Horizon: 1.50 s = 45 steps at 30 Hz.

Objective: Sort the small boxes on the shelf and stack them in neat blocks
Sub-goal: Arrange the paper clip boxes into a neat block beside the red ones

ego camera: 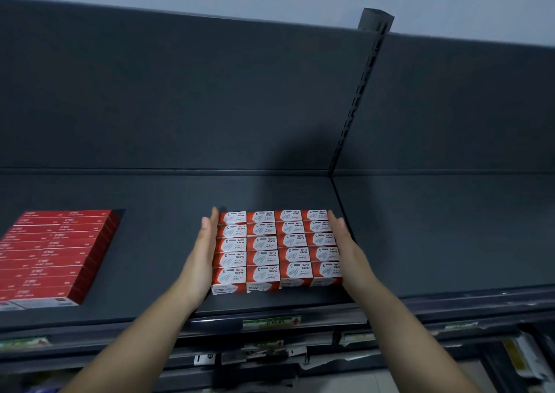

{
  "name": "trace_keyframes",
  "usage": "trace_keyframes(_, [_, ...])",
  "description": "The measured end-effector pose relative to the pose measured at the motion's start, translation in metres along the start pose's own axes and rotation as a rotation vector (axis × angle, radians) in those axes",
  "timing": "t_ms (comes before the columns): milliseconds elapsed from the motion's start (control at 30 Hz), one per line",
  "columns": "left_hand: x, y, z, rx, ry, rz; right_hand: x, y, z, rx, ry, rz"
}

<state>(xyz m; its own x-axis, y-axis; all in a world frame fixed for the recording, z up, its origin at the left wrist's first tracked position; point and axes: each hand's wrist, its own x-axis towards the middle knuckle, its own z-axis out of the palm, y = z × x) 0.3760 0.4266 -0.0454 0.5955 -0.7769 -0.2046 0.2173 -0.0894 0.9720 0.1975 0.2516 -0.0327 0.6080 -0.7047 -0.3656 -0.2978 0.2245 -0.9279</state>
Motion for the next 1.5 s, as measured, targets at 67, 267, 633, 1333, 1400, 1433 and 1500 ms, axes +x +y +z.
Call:
trace_keyframes(67, [0.0, 0.0, 0.0, -0.009, 0.013, 0.005, -0.001, 0.0, 0.001, 0.011, 0.001, 0.008])
trace_keyframes(267, [0.0, 0.005, 0.012, -0.047, 0.064, -0.029, 0.0, -0.001, 0.003, 0.027, 0.019, -0.004])
trace_keyframes(633, [0.002, 0.006, 0.015, 0.068, 0.112, -0.04, -0.001, 0.005, 0.007, 0.009, 0.044, -0.018])
trace_keyframes(1333, [0.001, -0.002, -0.008, 1.485, -0.208, 0.494, 0.001, 0.003, -0.016, -1.386, -0.274, -0.593])
trace_keyframes(1400, [0.001, -0.003, -0.007, 1.47, -0.208, 0.491, 0.0, 0.005, -0.015, -1.378, -0.263, -0.601])
trace_keyframes(1433, [0.001, -0.004, -0.007, 1.46, -0.207, 0.489, 0.001, 0.005, -0.014, -1.371, -0.259, -0.604])
trace_keyframes(1500, [0.001, -0.004, -0.006, 1.45, -0.207, 0.486, 0.001, 0.007, -0.013, -1.368, -0.251, -0.607])
